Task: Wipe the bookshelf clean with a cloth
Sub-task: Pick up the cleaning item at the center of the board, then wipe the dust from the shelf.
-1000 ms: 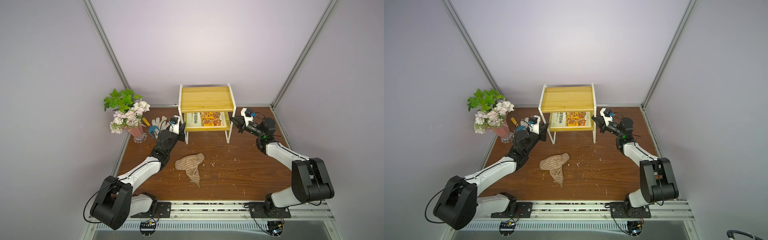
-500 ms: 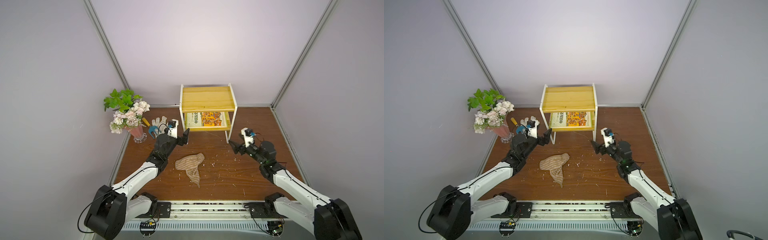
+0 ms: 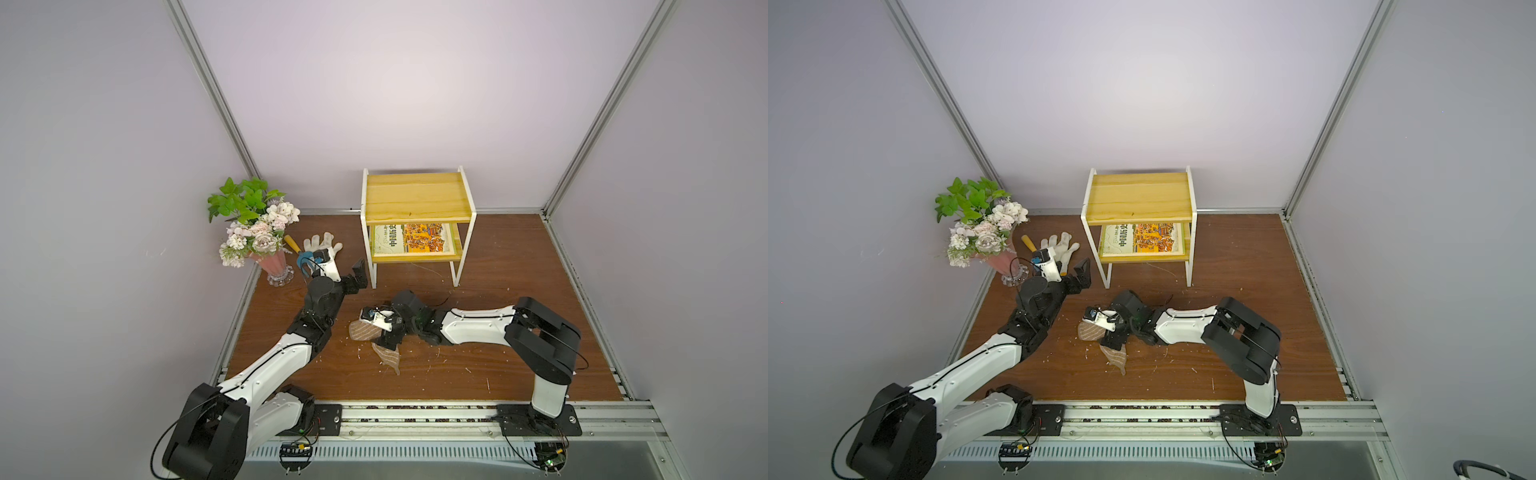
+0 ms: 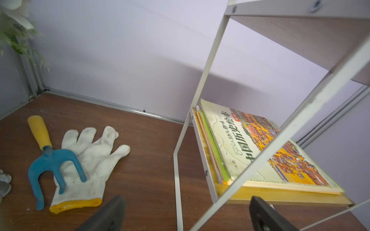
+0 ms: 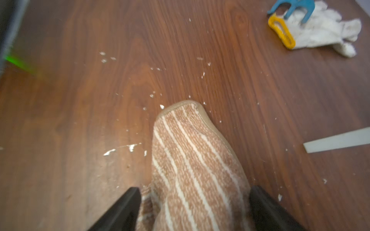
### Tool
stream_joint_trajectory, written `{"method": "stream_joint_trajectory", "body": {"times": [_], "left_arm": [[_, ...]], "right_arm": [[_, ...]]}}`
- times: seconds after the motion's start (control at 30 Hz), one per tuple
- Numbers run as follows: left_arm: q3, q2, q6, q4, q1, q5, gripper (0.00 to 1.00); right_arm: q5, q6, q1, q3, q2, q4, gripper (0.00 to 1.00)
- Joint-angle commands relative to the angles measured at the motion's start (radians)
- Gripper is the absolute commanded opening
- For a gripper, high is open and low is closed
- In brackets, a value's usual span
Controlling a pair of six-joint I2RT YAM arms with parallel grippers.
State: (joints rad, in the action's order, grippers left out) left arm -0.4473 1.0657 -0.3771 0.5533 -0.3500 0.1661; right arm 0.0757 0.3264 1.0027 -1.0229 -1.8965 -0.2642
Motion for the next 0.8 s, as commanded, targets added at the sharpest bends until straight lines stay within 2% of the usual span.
{"method": "stream_joint_trajectory", "body": {"times": [0.0,0.03,0.07,0.1,0.2,0.27,0.33,0.4,0.47,0.5,0.57,0.67,0.77], "left_arm": [[0.005,-0.024,-0.042,0.029,0.026,-0.065,1.00],[0.001,-0.024,-0.045,0.034,0.026,-0.069,1.00],[-0.003,-0.023,-0.051,0.040,0.028,-0.068,1.00],[-0.008,-0.023,-0.052,0.048,0.028,-0.073,1.00],[-0.037,-0.014,-0.053,0.067,0.028,-0.128,1.00],[-0.075,-0.001,-0.044,0.064,0.027,-0.193,1.00],[-0.108,0.022,-0.042,0.067,0.025,-0.237,1.00],[-0.129,0.047,-0.042,0.078,0.023,-0.244,0.99],[-0.140,0.073,-0.051,0.097,0.023,-0.195,0.99],[-0.147,0.087,-0.060,0.098,0.023,-0.165,0.99],[-0.166,0.119,-0.064,0.105,0.024,-0.140,0.97],[-0.200,0.178,-0.060,0.111,0.025,-0.186,0.93],[-0.241,0.231,-0.059,0.096,0.025,-0.230,0.91]], "right_arm": [[-0.305,-0.019,-0.016,0.025,0.024,-0.005,0.54],[-0.335,-0.033,-0.024,0.063,0.059,-0.033,0.30],[-0.332,-0.059,-0.036,0.107,0.125,-0.065,0.11],[-0.294,-0.095,-0.054,0.167,0.199,-0.105,0.00],[-0.118,-0.259,-0.158,0.361,0.454,-0.243,0.00],[-0.066,-0.412,-0.247,0.483,0.581,-0.344,0.00],[-0.081,-0.574,-0.332,0.537,0.664,-0.387,0.00],[-0.147,-0.638,-0.377,0.504,0.706,-0.380,0.00],[-0.271,-0.657,-0.392,0.460,0.711,-0.362,0.00],[-0.345,-0.663,-0.400,0.463,0.703,-0.370,0.00],[-0.417,-0.706,-0.428,0.515,0.676,-0.432,0.00],[-0.412,-0.769,-0.463,0.634,0.573,-0.585,0.00],[-0.314,-0.812,-0.496,0.628,0.419,-0.580,0.00]]}}
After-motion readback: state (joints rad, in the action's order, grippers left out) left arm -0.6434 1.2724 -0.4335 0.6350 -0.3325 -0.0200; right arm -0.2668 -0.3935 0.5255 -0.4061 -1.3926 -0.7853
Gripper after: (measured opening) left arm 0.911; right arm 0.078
